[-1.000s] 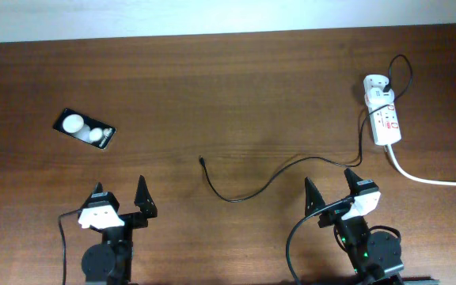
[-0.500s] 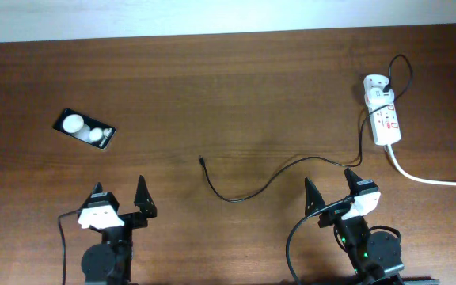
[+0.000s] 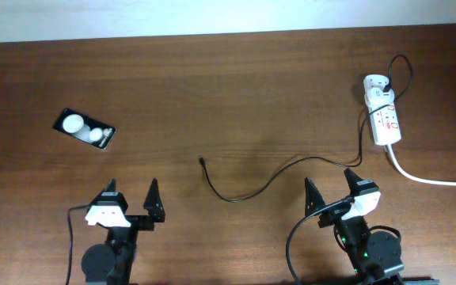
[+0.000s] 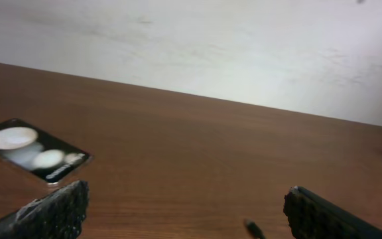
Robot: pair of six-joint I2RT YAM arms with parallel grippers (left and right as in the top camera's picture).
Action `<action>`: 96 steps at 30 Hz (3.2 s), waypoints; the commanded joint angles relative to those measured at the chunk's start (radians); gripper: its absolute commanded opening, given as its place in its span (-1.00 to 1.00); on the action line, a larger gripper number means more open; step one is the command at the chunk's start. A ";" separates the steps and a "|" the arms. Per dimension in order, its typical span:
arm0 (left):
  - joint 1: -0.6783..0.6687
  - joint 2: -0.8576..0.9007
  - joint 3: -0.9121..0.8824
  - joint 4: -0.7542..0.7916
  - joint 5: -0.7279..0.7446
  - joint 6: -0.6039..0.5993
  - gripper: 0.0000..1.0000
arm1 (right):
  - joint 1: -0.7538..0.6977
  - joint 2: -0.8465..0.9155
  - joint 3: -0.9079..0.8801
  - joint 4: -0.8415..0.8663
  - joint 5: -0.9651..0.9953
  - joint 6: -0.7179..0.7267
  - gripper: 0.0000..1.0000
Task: Plug charger to phone and switch on socket
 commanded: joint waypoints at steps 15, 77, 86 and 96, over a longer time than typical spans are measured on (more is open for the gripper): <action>0.006 0.882 0.885 -0.381 -0.186 0.103 0.98 | -0.006 -0.008 -0.005 -0.008 0.003 -0.010 0.97; 0.310 2.200 1.753 -0.882 -0.257 -0.599 0.98 | -0.006 -0.008 -0.005 -0.008 0.003 -0.010 0.97; 0.309 2.290 1.753 -0.779 -0.185 -0.542 0.98 | -0.006 -0.008 -0.005 -0.008 0.003 -0.010 0.97; 0.309 2.352 1.753 -0.731 -0.186 -0.542 0.78 | -0.006 -0.008 -0.005 -0.008 0.003 -0.010 0.97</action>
